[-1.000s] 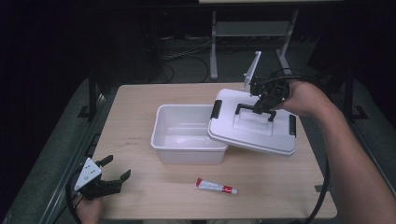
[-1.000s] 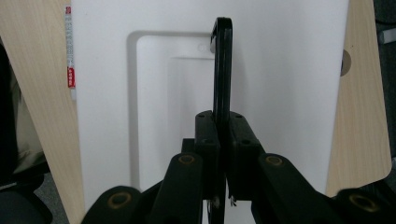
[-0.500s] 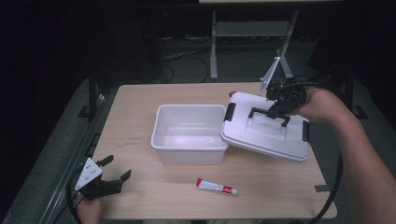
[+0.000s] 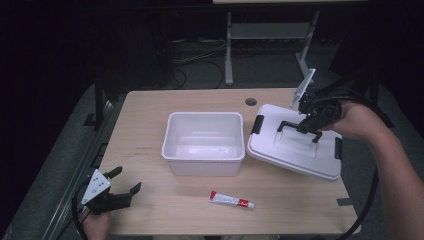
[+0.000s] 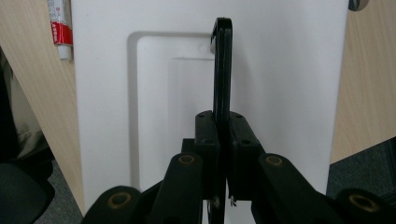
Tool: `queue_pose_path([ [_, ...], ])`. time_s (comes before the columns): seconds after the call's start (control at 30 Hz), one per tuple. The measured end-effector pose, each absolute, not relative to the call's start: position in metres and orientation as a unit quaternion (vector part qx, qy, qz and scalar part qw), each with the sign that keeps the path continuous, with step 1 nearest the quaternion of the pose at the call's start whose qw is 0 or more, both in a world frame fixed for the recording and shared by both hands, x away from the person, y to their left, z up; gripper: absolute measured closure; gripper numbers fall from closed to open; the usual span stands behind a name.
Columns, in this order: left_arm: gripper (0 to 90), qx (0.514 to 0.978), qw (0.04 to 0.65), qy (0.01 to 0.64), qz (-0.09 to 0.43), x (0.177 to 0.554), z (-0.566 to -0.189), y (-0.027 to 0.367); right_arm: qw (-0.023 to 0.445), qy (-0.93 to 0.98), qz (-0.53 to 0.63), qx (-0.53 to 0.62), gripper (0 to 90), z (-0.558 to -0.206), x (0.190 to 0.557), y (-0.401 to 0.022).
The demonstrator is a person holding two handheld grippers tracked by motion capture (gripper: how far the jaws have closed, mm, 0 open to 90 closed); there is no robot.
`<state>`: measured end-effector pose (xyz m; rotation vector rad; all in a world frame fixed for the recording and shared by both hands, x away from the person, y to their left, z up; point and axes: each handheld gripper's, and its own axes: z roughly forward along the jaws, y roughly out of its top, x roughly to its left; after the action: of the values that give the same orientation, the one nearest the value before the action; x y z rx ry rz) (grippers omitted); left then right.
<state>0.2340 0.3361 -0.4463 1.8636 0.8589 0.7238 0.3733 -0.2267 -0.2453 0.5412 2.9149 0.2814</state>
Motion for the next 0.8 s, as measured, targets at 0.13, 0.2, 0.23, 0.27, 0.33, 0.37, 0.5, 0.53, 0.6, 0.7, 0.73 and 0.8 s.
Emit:
queue_pose_path([
  [0.13,13.5,0.758,0.465,0.350,0.295,0.234,-0.446,0.336,0.078,0.974,0.095,0.188,84.2,-0.250,0.371,-0.233],
  [0.2,13.5,0.758,0.464,0.350,0.296,0.234,-0.446,0.336,0.077,0.974,0.095,0.191,84.2,-0.254,0.371,-0.236],
  [0.23,13.5,0.757,0.465,0.350,0.296,0.234,-0.446,0.336,0.076,0.974,0.095,0.192,84.2,-0.255,0.371,-0.237],
  [0.27,13.5,0.757,0.465,0.351,0.296,0.233,-0.446,0.336,0.075,0.974,0.095,0.194,84.2,-0.258,0.371,-0.238],
  [0.33,13.5,0.758,0.464,0.351,0.296,0.233,-0.446,0.336,0.071,0.973,0.093,0.197,84.2,-0.266,0.371,-0.242],
  [0.37,13.5,0.758,0.464,0.351,0.296,0.233,-0.446,0.336,0.071,0.973,0.093,0.197,84.2,-0.266,0.371,-0.242],
  [0.5,13.5,0.758,0.463,0.351,0.296,0.233,-0.446,0.337,0.064,0.973,0.093,0.201,84.1,-0.277,0.371,-0.246],
  [0.53,13.5,0.758,0.463,0.351,0.296,0.233,-0.446,0.337,0.063,0.973,0.093,0.202,84.1,-0.279,0.371,-0.247],
  [0.6,13.6,0.758,0.463,0.350,0.296,0.233,-0.446,0.337,0.062,0.973,0.093,0.204,84.1,-0.282,0.371,-0.248],
  [0.7,13.5,0.757,0.464,0.352,0.296,0.233,-0.446,0.336,0.057,0.972,0.094,0.206,84.1,-0.289,0.371,-0.249],
  [0.73,13.5,0.757,0.464,0.352,0.296,0.233,-0.446,0.336,0.056,0.972,0.095,0.207,84.1,-0.292,0.372,-0.250],
  [0.8,13.5,0.757,0.464,0.352,0.296,0.233,-0.446,0.336,0.052,0.972,0.092,0.208,84.1,-0.296,0.372,-0.250],
])
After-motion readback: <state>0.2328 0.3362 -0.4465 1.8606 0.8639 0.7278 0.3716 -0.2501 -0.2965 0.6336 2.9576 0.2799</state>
